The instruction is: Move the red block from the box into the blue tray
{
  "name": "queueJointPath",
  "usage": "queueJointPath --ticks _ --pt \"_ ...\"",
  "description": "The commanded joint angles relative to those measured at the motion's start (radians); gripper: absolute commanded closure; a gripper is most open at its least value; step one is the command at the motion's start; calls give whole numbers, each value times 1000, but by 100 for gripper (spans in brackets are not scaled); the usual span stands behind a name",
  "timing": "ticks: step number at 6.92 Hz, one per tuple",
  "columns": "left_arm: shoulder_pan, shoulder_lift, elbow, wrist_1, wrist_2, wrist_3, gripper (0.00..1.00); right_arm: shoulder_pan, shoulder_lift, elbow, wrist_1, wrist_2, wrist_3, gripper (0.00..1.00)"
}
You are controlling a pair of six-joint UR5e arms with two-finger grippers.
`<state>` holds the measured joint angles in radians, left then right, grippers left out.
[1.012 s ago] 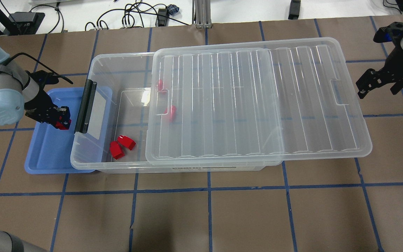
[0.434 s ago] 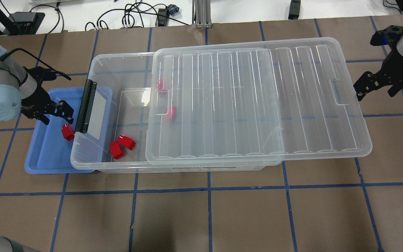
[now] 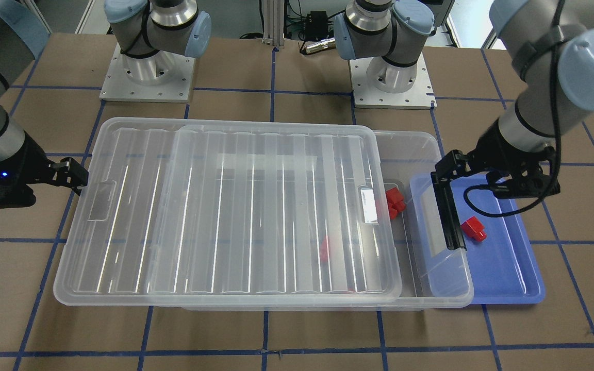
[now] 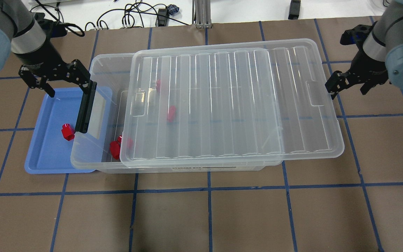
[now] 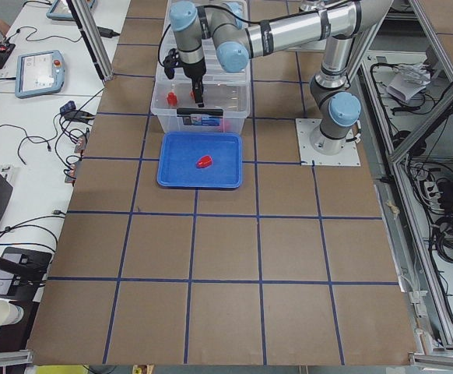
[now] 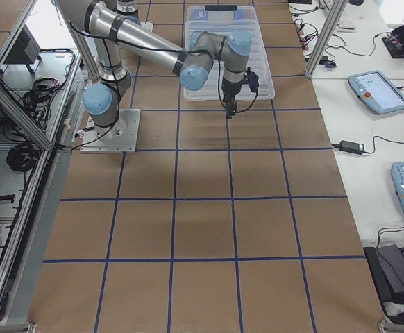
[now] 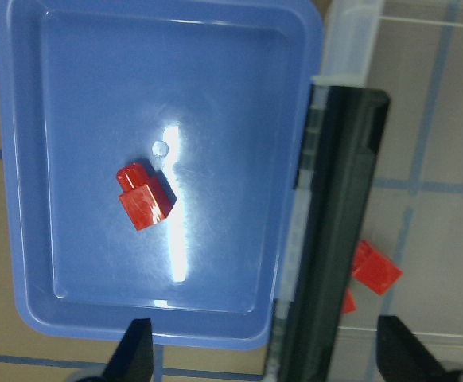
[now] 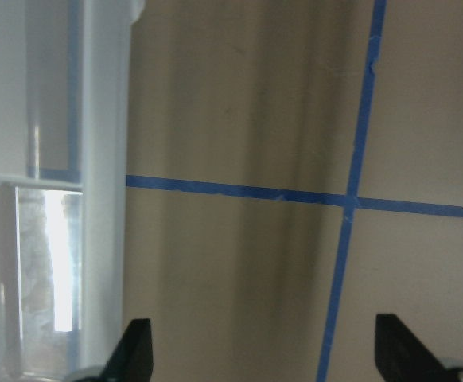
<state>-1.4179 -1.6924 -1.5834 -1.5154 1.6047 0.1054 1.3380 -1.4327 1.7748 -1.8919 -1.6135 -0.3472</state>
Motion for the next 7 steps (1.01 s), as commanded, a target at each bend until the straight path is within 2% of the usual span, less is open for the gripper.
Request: queueJointPath --ticks 1,3,5,6,7 --pt "-155 66 13 -15 1 -108 0 130 0 -6 -13 0 82 0" --pt "-226 111 -6 -34 -6 -138 0 162 0 -6 -13 1 96 0" --pt "-191 137 26 -69 -12 -127 0 167 3 -23 -18 0 96 0" --pt "-133 131 54 -92 -35 -127 0 167 -14 -75 -3 -6 99 0" --pt "-124 135 59 -130 -48 -125 0 173 -46 -160 93 -5 131 0"
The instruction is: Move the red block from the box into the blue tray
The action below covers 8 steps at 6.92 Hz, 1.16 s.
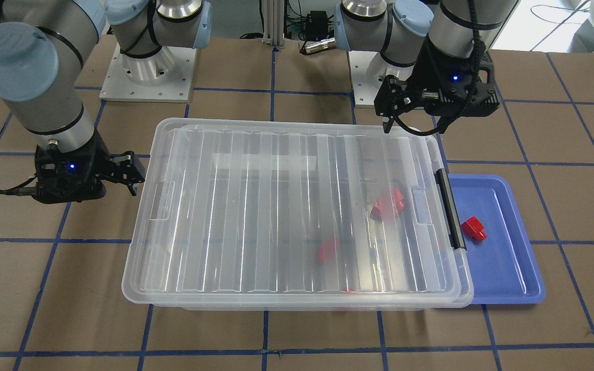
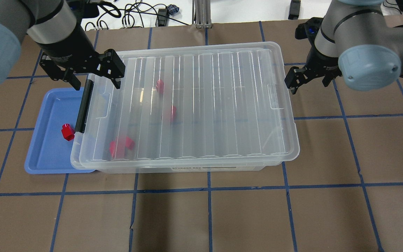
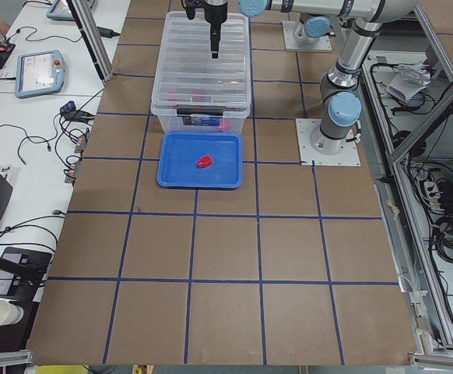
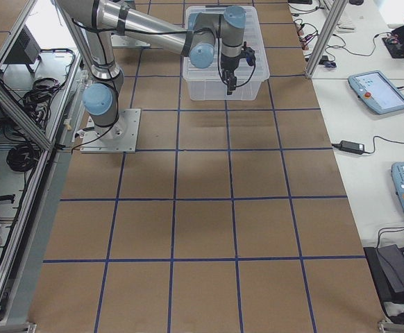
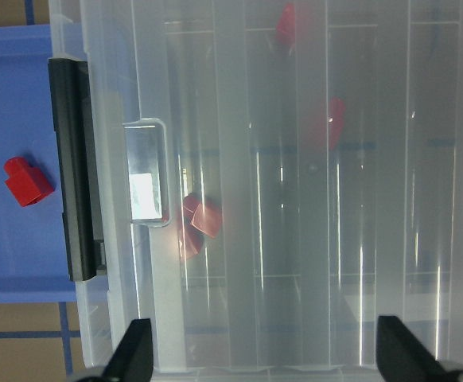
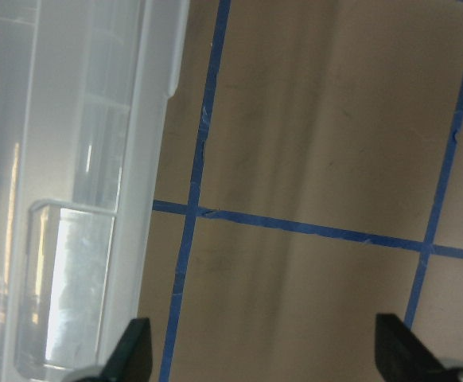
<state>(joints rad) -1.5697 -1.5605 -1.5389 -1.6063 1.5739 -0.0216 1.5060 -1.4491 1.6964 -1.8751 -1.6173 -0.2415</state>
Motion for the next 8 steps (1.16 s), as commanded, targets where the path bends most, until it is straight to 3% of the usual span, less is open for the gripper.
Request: queueJointPath --ticks 1,2,8 --pt "27 16 -4 -34 -11 5 0 19 -57 -178 209 10 145 0" --pt "43 4 -3 -24 -20 26 0 54 -57 -261 281 40 160 0" --pt "17 10 20 23 -17 26 0 72 -31 -264 290 36 163 0"
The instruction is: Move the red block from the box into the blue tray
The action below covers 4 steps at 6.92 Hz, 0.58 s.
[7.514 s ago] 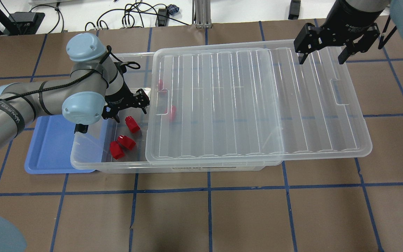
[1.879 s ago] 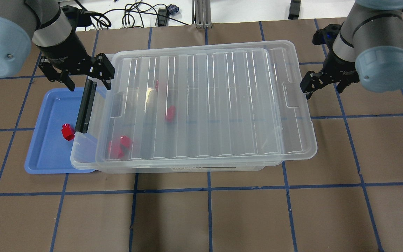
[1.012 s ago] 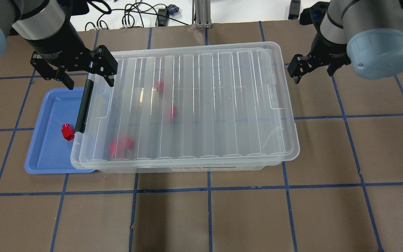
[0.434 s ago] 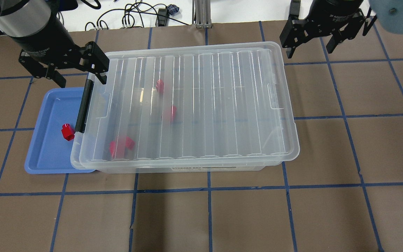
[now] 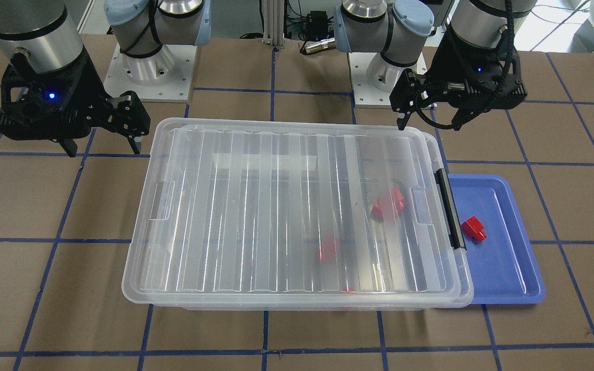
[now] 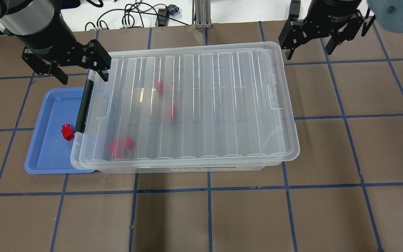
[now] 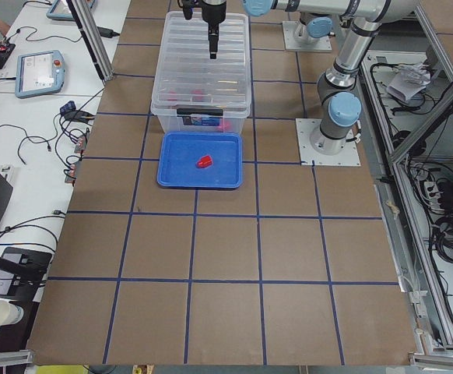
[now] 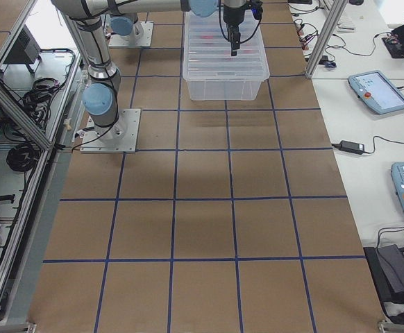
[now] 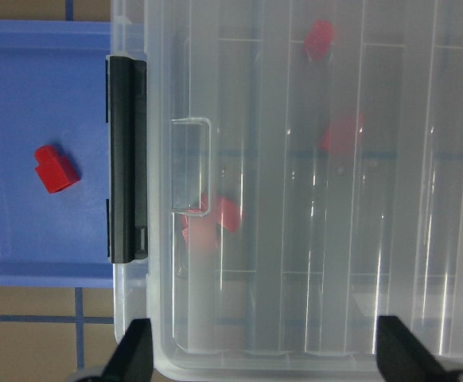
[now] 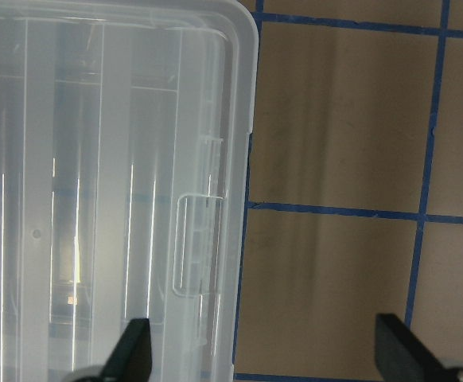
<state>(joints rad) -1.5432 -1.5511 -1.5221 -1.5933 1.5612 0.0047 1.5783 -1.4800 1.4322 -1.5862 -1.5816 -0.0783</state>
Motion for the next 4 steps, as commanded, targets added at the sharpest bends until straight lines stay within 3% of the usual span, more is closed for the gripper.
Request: queueJointPath --ticks 1,4 --pt "-9 -6 5 12 -9 0 0 0 0 1 2 0 -1 0" --pt "-9 5 2 7 3 0 0 0 0 1 3 -1 -2 0"
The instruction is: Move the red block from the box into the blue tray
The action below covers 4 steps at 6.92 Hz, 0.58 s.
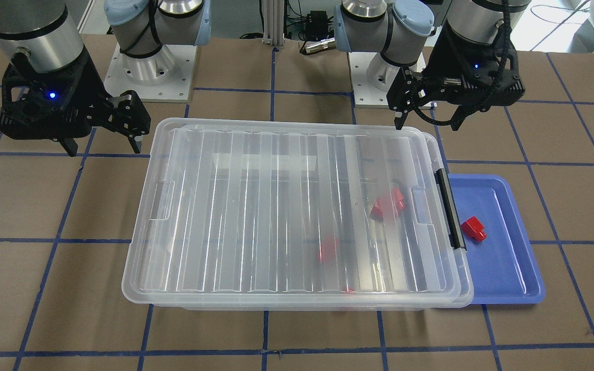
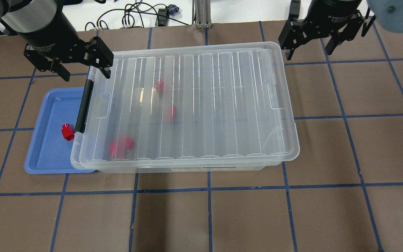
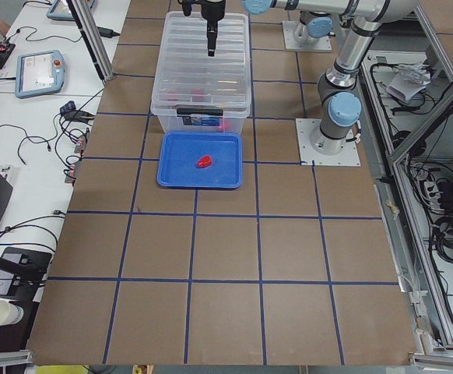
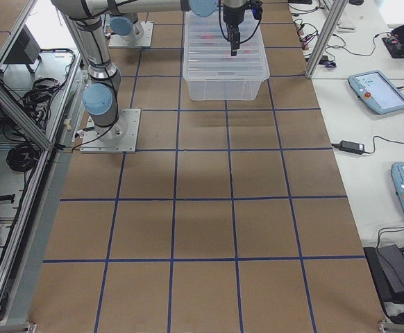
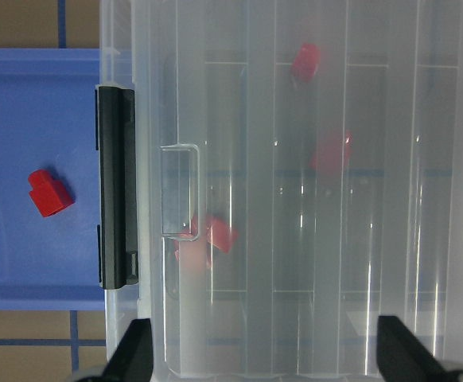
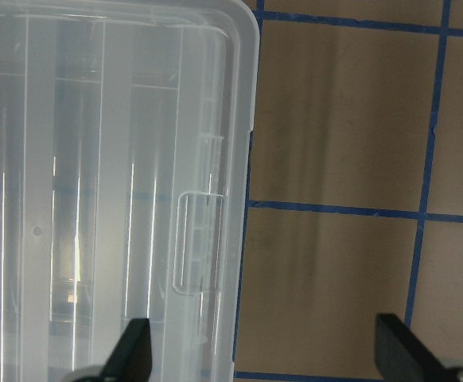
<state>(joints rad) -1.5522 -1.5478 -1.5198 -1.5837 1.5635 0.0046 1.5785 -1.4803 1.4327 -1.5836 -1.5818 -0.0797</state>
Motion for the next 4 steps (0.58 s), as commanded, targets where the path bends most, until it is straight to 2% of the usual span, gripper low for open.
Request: queueJointPath --ticks 1,4 --pt "1 5 3 -4 1 -2 0 0 0 0 1 -1 1 0" --pt "3 6 4 -12 13 -2 0 0 0 2 2 -1 0 0"
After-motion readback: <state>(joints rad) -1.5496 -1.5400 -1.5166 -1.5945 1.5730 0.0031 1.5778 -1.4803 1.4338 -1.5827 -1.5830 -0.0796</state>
